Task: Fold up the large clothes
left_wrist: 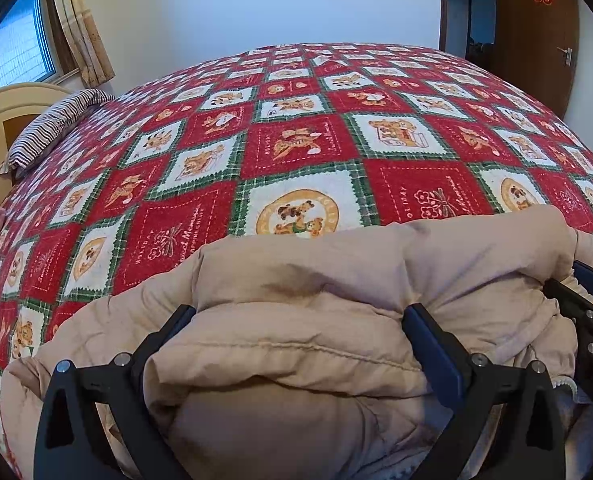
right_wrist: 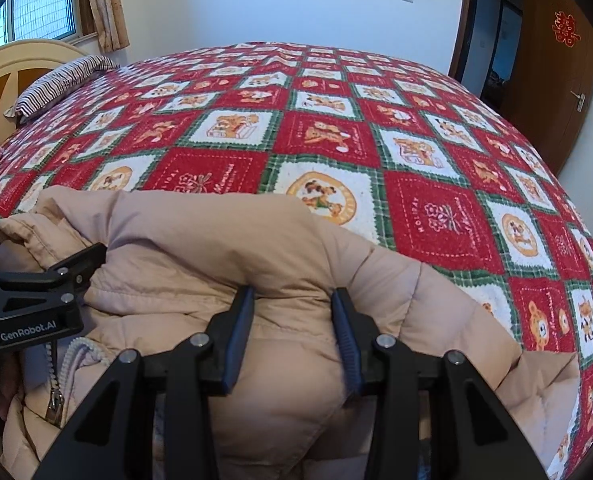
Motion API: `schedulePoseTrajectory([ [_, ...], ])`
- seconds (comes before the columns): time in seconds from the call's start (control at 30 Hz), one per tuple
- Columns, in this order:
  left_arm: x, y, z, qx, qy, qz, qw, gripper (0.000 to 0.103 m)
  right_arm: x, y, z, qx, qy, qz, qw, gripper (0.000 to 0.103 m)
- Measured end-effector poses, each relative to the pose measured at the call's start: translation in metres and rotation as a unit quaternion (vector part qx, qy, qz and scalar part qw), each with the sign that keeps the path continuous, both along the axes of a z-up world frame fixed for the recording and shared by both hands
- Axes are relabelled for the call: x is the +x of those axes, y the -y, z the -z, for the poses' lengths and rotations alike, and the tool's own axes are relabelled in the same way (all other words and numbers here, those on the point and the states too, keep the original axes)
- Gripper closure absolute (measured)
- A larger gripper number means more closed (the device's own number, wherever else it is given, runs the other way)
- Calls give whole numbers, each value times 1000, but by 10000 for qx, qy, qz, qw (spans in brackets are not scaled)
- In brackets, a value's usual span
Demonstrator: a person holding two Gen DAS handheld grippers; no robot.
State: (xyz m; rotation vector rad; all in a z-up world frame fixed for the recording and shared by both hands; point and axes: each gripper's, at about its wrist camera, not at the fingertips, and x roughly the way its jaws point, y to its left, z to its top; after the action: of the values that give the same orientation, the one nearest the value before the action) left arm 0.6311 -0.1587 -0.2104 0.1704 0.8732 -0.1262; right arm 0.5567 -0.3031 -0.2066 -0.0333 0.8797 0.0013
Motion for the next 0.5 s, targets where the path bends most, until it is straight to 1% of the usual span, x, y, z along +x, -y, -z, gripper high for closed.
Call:
schedulePoseTrajectory([
  [0.4,3,2,2,25,-40,-2,10000,1,2,-5,2,-188,-35,5,9998,59],
  [0.5,2,3,2,102,-21,-5,9999,1,2,-5,2,-203,-48,9,9998,59],
])
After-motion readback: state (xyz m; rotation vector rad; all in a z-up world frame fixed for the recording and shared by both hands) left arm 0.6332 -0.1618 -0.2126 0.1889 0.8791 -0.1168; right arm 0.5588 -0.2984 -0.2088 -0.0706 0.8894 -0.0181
